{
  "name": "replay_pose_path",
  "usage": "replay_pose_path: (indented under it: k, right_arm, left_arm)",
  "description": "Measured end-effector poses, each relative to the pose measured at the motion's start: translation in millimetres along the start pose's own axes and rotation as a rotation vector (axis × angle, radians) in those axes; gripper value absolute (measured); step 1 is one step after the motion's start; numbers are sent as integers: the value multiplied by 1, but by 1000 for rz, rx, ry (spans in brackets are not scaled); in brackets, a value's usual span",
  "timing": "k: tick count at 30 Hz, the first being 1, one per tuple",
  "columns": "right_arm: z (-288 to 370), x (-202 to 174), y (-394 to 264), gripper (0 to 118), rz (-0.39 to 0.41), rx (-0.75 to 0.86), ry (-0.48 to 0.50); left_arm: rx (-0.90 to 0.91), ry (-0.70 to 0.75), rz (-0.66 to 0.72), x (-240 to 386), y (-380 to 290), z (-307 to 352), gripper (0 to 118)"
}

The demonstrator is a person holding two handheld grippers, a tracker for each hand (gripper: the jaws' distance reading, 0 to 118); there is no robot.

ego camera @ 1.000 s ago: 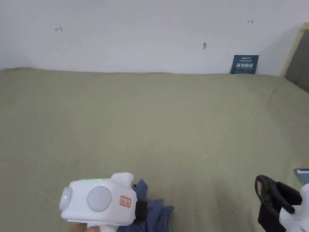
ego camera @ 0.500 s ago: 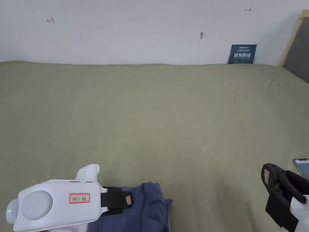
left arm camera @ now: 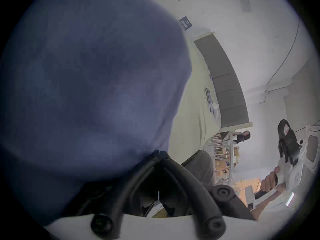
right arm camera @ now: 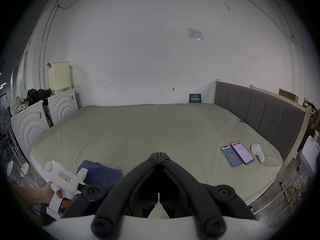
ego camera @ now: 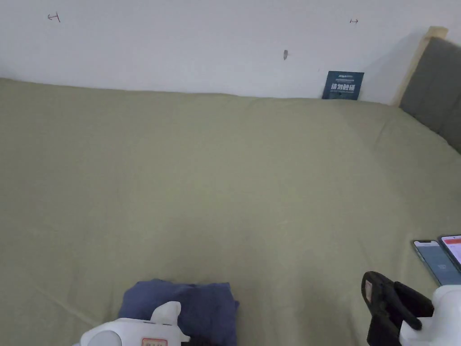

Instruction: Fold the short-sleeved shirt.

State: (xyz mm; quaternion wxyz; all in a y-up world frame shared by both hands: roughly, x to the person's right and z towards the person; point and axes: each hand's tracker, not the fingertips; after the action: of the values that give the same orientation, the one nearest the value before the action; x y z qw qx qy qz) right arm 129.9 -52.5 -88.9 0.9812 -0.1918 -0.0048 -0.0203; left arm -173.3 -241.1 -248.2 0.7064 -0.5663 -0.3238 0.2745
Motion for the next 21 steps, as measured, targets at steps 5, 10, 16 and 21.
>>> replay_pose_path:
  k: [5,10,16,21]
  right_arm:
    - [-30,-24,-8,0,-14,-77,141]
    - [-97,-50,-28,0,-201,-260,526]
    - [-191,-66,-78,0,-465,-507,858]
    - [-245,-53,-123,0,-623,-663,828]
  left_arm:
    - [53,-12,-31,13,5,56,0]
    - [204,48,-50,9,5,137,0]
    - [264,213,-12,-31,14,176,0]
    - [245,236,28,-61,23,174,0]
